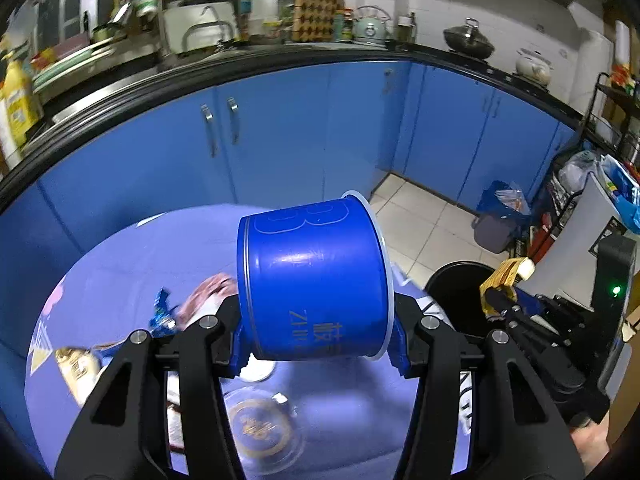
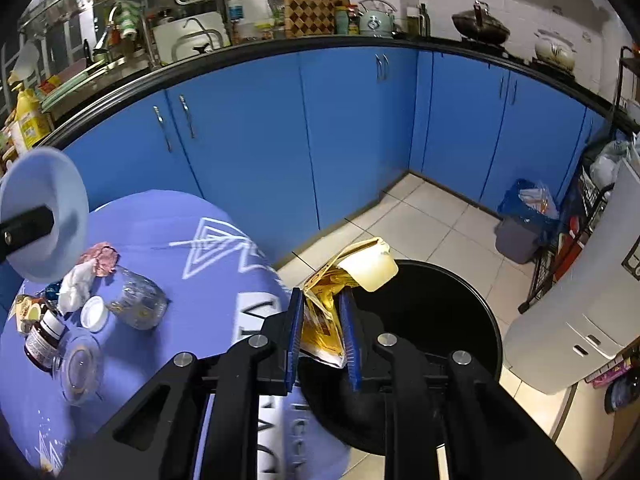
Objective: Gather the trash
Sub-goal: 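Carry the blue cup and yellow wrapper to the black bin and release both, then move both open tools back over the table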
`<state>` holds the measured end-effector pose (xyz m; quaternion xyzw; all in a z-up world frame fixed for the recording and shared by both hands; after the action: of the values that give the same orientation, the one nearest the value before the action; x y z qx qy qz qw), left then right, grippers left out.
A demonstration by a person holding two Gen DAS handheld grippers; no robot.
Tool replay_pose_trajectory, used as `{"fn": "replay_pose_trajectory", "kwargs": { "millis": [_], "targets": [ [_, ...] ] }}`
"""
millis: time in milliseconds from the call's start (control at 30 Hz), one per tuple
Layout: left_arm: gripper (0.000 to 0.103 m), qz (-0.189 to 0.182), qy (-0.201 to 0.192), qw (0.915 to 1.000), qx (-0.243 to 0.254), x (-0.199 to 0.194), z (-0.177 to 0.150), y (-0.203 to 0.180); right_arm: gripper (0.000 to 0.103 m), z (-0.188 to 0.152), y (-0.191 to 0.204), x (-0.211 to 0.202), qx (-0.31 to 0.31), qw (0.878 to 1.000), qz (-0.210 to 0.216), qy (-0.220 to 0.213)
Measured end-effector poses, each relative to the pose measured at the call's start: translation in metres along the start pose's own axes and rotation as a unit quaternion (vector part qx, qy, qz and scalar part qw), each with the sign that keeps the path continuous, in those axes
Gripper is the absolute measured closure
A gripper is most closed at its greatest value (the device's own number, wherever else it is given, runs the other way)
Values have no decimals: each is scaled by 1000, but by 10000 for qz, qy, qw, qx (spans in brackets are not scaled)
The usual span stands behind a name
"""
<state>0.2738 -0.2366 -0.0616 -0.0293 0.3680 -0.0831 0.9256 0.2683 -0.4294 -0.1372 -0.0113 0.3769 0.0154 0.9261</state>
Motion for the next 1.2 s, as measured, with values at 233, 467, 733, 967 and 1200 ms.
{"fn": "replay_pose_trajectory", "kwargs": {
  "millis": [233, 467, 733, 967, 1200],
  "targets": [
    [49, -201, 50, 9994, 289, 19, 10, -53, 48, -15, -24, 4, -138, 9994, -284, 114],
    [49, -487, 211, 9969, 587, 36, 8, -108, 21, -24, -59, -12, 36, 9977, -659, -169],
    [49, -782, 343, 9923, 899, 47, 1, -166, 21, -42, -86, -29, 319, 9971, -659, -195],
    [11, -782, 25, 9931, 876, 40, 15, -184, 21, -46, -95, -41, 385, 9968, -652, -268],
    [11, -497, -83, 9952, 835, 25, 14, -156, 21, -43, -79, -43, 437, 9979, -377, -300]
  ]
}}
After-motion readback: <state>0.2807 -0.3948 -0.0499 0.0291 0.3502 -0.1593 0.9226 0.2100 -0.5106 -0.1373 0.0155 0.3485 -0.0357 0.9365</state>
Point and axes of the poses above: each gripper's, at about its wrist camera, not at the fingertips, and x roughly the way its jaws point, y to its left, z to its top, the point moved 10 cm from there along x, roughly the way its jaws point, and after that the axes turned 7 degrees about -x, right-handed, at the moved point
